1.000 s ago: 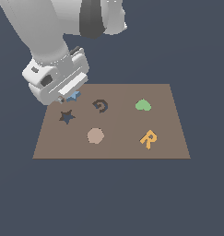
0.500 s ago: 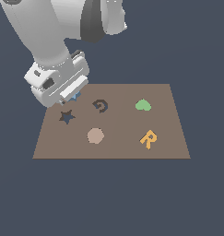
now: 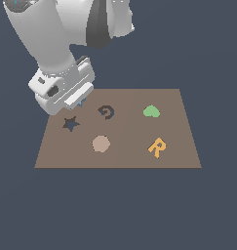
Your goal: Insert a designated object into the corresponding slot on a board.
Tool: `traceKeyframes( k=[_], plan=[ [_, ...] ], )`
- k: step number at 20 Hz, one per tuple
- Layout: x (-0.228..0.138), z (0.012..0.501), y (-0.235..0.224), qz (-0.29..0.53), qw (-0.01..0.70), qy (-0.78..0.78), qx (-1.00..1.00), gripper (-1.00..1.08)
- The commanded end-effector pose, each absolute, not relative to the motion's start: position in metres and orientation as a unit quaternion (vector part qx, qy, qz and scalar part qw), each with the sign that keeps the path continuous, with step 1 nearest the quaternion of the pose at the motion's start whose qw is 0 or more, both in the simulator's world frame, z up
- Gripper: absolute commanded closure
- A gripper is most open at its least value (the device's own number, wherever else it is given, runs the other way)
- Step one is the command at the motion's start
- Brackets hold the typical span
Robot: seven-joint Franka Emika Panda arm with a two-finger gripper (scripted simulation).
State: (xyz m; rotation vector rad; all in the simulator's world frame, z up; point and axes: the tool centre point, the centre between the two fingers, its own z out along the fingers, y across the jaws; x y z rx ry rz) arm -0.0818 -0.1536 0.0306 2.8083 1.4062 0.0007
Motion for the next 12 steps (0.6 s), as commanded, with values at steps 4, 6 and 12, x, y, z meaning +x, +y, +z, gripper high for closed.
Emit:
traceKeyframes(
  k=[4, 6, 12],
  plan=[
    [-0.0820, 0.0299, -0.1532, 0.000, 0.000, 0.448, 0.894, 1.08],
    [-0.0817, 0.0312, -0.1537, 0.000, 0.000, 0.448, 0.894, 1.08],
    [-0.0817, 0.0334, -0.1534, 0.000, 0.000, 0.446, 0.895, 1.08]
  ],
)
